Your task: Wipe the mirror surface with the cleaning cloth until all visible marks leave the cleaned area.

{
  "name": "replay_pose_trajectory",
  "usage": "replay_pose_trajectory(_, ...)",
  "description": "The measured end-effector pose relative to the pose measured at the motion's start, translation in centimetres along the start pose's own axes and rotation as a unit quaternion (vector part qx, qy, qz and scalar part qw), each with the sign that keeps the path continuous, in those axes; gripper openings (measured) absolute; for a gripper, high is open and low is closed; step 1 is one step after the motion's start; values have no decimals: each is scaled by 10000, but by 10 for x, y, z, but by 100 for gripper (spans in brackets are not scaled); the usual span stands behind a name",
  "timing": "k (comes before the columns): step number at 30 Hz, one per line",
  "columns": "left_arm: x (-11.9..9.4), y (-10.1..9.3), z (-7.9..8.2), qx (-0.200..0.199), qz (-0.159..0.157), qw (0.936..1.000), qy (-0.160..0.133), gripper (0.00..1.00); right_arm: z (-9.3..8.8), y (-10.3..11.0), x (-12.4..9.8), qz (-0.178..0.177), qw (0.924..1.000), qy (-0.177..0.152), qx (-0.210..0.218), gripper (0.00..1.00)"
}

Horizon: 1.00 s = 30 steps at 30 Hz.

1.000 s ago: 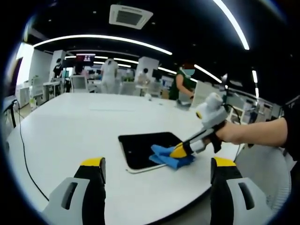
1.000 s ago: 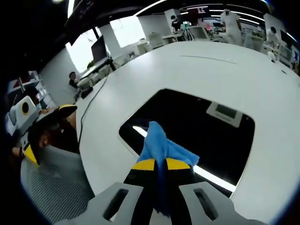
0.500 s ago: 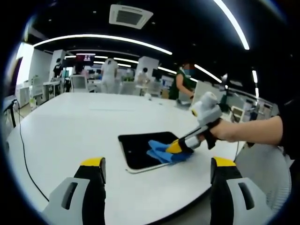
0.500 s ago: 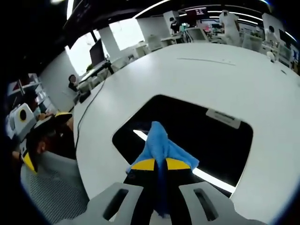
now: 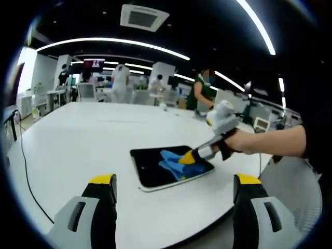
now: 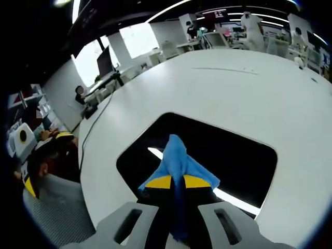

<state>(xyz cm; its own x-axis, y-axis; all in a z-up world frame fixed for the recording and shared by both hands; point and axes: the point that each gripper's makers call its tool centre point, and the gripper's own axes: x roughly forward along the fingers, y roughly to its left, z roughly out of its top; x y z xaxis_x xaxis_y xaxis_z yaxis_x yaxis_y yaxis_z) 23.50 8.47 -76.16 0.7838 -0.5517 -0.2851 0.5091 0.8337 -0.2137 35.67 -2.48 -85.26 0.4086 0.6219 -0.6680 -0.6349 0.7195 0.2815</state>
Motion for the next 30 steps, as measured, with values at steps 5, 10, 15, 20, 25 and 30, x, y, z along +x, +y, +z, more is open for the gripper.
replay_pose_trajectory(5,0,0,0,-3,-11,10000,14,93,5,-5,3,46,10000,-20,1,1)
replay_pose_trajectory(10,0,-1,-2,-31,-26,10000,39,93,10,-11,6,15,10000,-49,18,1)
replay_pose_trajectory(15,0,0,-2,-51,-18,10000,47,93,17,-18,10,4,10000,-50,11,1)
replay_pose_trajectory(20,1,-1,-2,-72,-49,10000,37,93,22,-24,13,-5,10000,-43,-4,1)
replay_pose_trajectory(25,1,-2,-1,-75,-93,9999,24,93,29,-30,16,-49,10000,-54,-16,1)
replay_pose_trajectory(30,1,-2,-1,-70,-86,9999,38,93,35,-37,19,-33,10000,-39,-1,1)
